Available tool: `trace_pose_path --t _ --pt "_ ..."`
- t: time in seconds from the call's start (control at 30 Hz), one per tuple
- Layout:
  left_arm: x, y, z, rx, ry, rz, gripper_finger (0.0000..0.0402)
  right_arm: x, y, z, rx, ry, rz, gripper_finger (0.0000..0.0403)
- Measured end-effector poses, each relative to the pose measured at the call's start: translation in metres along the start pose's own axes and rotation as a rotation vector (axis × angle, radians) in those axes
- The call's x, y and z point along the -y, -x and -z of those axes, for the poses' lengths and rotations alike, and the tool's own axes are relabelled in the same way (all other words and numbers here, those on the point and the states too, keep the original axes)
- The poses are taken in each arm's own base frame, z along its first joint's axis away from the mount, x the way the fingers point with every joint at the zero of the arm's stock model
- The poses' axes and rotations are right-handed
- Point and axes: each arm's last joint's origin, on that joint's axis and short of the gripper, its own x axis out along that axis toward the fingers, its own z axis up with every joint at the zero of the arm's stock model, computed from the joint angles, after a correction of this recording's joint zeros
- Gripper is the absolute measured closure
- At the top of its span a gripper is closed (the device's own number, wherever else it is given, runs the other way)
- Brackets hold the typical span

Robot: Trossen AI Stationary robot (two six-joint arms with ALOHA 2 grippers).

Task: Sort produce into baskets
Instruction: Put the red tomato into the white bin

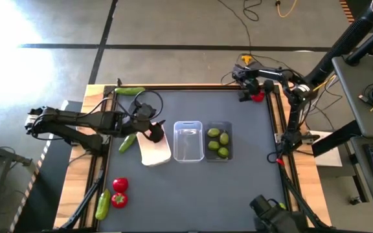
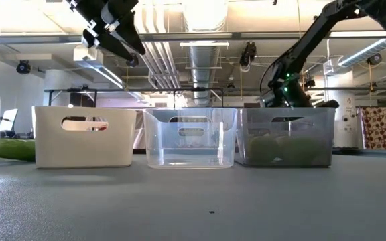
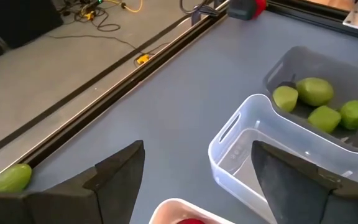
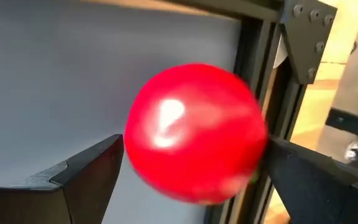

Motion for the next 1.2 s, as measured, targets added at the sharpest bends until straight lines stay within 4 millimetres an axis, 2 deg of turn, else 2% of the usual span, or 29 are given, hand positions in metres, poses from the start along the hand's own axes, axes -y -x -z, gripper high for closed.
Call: trace_pose_path --t 0.23,0.33,0.53,0.63,0.73,0.9,1.07,1.2 --pt "-0.002 0.003 -0.001 0.002 0.006 0.015 0.0123 -0.004 -0.005 -0.004 0.014 -0.006 -0.026 0.0035" --pt "-0.009 0.013 0.000 -0.019 -0.003 0.029 0.0123 -0.006 -0.007 -0.005 0.008 -0.002 -0.032 0.0041" --pt "-0.050 0.067 -0.009 0.031 0.041 0.055 0.0123 -0.007 -0.007 -0.006 0.005 -0.015 -0.064 0.0101" --pt "-0.066 0.091 -0.006 0.028 0.077 0.212 0.0123 -0.010 0.000 -0.003 -0.002 -0.040 -0.091 0.0123" --pt "-0.075 0.108 -0.001 0.000 0.133 0.439 0.0123 -0.018 0.026 0.004 0.061 -0.020 -0.129 0.0123" --pt "-0.072 0.117 0.009 -0.099 0.199 0.733 0.0123 -0.046 0.099 0.036 0.267 0.062 -0.272 0.0123" --pt "-0.052 0.121 0.011 -0.187 0.174 0.892 0.0124 -0.084 0.170 0.098 0.417 0.210 -0.460 0.0120" --pt "-0.028 0.123 0.020 -0.241 0.076 0.897 0.0129 -0.113 0.207 0.157 0.503 0.329 -0.587 0.0119"
